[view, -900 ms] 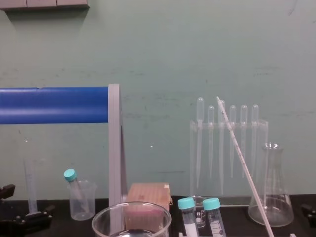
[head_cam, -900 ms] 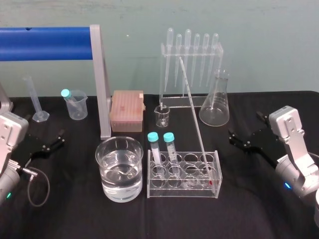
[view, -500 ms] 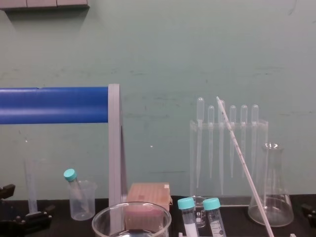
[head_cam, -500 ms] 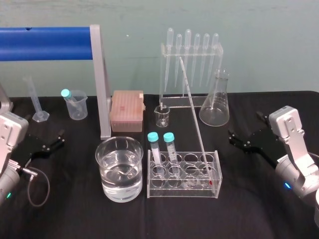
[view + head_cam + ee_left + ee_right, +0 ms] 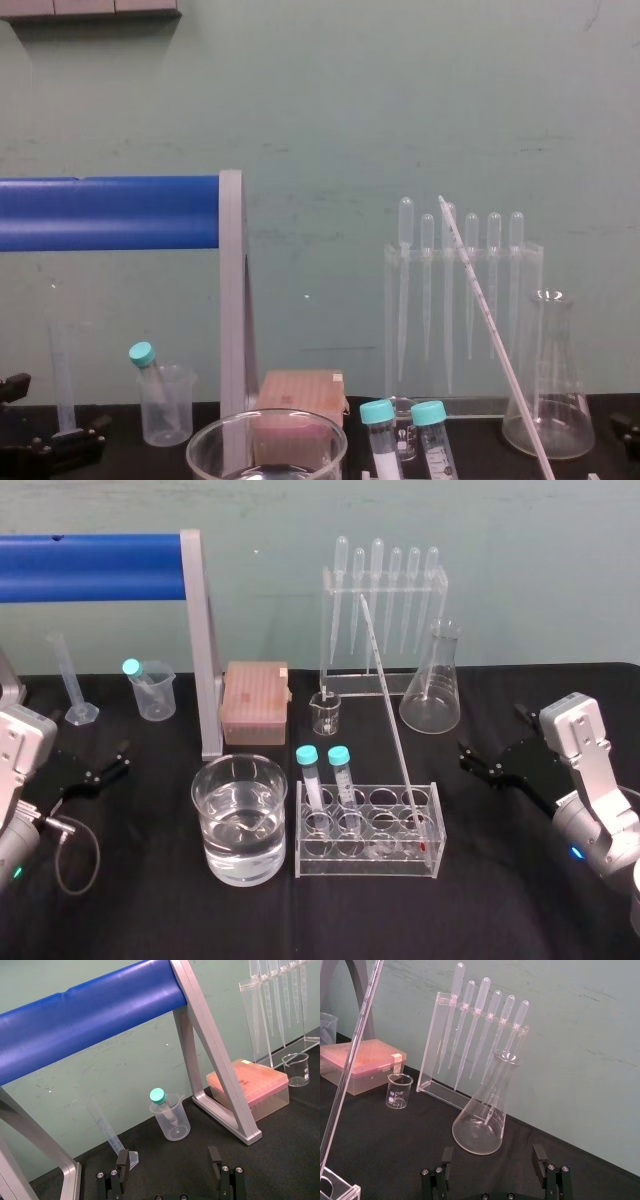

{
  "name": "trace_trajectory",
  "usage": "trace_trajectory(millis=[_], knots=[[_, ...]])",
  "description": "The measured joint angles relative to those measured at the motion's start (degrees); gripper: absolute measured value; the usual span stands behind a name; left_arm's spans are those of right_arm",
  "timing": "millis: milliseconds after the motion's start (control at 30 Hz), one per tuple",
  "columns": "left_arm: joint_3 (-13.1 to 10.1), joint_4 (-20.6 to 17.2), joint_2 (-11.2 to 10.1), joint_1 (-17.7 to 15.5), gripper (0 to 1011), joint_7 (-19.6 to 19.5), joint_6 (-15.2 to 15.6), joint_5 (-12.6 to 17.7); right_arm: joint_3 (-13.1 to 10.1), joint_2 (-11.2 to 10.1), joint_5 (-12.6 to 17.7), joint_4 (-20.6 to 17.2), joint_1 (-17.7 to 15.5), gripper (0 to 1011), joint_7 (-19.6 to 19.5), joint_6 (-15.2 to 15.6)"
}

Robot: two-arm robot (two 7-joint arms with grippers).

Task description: Hold the thermometer with one hand and immerse one end into the beaker, then reinsert it into the test tube rack.

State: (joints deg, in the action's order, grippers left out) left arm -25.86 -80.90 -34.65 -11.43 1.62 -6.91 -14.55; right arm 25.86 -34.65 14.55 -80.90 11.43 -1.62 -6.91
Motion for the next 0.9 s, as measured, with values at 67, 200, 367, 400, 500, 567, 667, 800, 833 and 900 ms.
trace_trajectory(millis=[67, 200, 367, 400, 500, 567, 667, 800, 833, 900], knots=[[0.0, 0.0, 0.0, 0.0, 1008, 0.0, 0.0, 0.0, 0.0, 0.0, 0.0, 0.0, 0.0, 1003, 0.0, 0.0], [0.0, 0.0, 0.0, 0.0, 1008, 0.0, 0.0, 0.0, 0.0, 0.0, 0.0, 0.0, 0.0, 1003, 0.0, 0.0], [0.0, 0.0, 0.0, 0.0, 1008, 0.0, 0.0, 0.0, 0.0, 0.0, 0.0, 0.0, 0.0, 1003, 0.0, 0.0], [0.0, 0.0, 0.0, 0.0, 1008, 0.0, 0.0, 0.0, 0.0, 0.0, 0.0, 0.0, 0.0, 1003, 0.0, 0.0], [0.0, 0.0, 0.0, 0.0, 1008, 0.0, 0.0, 0.0, 0.0, 0.0, 0.0, 0.0, 0.0, 1003, 0.0, 0.0], [0.0, 0.0, 0.0, 0.0, 1008, 0.0, 0.0, 0.0, 0.0, 0.0, 0.0, 0.0, 0.0, 1003, 0.0, 0.0], [0.0, 0.0, 0.0, 0.0, 1008, 0.0, 0.0, 0.0, 0.0, 0.0, 0.0, 0.0, 0.0, 1003, 0.0, 0.0], [0.0, 0.0, 0.0, 0.0, 1008, 0.0, 0.0, 0.0, 0.0, 0.0, 0.0, 0.0, 0.0, 1003, 0.0, 0.0], [0.0, 0.0, 0.0, 0.0, 1008, 0.0, 0.0, 0.0, 0.0, 0.0, 0.0, 0.0, 0.0, 1003, 0.0, 0.0], [0.0, 0.0, 0.0, 0.0, 1008, 0.0, 0.0, 0.0, -0.1, 0.0, 0.0, 0.0, 0.0, 1003, 0.0, 0.0]])
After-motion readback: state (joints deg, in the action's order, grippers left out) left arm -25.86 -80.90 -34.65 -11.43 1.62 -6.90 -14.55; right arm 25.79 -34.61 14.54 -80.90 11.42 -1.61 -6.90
